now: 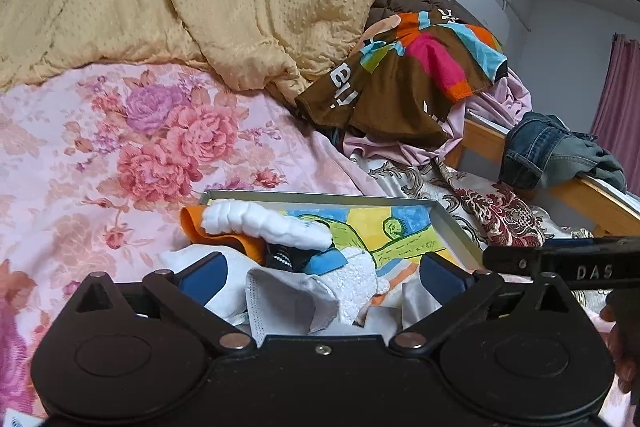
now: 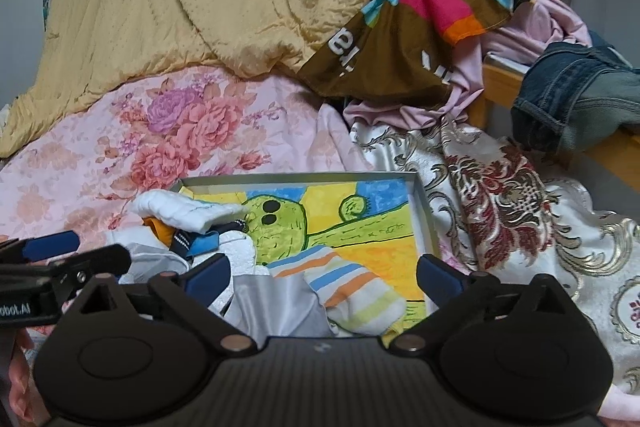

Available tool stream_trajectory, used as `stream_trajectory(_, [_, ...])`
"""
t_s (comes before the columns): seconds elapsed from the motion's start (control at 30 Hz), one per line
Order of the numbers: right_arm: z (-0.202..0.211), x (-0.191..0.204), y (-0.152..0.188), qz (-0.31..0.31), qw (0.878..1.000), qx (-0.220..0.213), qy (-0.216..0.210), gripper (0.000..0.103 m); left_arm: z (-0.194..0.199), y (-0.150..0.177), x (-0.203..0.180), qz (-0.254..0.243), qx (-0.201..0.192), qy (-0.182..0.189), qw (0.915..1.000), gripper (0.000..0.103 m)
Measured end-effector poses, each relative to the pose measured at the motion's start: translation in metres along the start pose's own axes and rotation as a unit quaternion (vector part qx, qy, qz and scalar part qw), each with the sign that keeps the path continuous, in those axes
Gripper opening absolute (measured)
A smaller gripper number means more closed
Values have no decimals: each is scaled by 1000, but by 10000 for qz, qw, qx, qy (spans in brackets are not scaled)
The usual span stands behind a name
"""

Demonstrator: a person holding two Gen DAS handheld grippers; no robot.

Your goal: Organize soft objects

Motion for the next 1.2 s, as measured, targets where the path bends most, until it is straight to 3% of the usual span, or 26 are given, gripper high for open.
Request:
stream_trajectory(0.73, [90,8,22,-20,9991,-420,41,103,98,11,-21,-127,-303,-195,9993,102])
stream_trajectory(1.2, [130,11,61,-152,9986,-499,93,103,141,40,-30,-271,-136,-227,9993,102])
Point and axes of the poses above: each gripper's, at about its wrist camera, not at the fingertips, and z roughly against the way its jaws point, x to its left, y to its underside, the point moved 1 cm from there along -z, roughly the way its jaws point, and after that the axes turned 5 degrees about z, right-handed, at the moved point
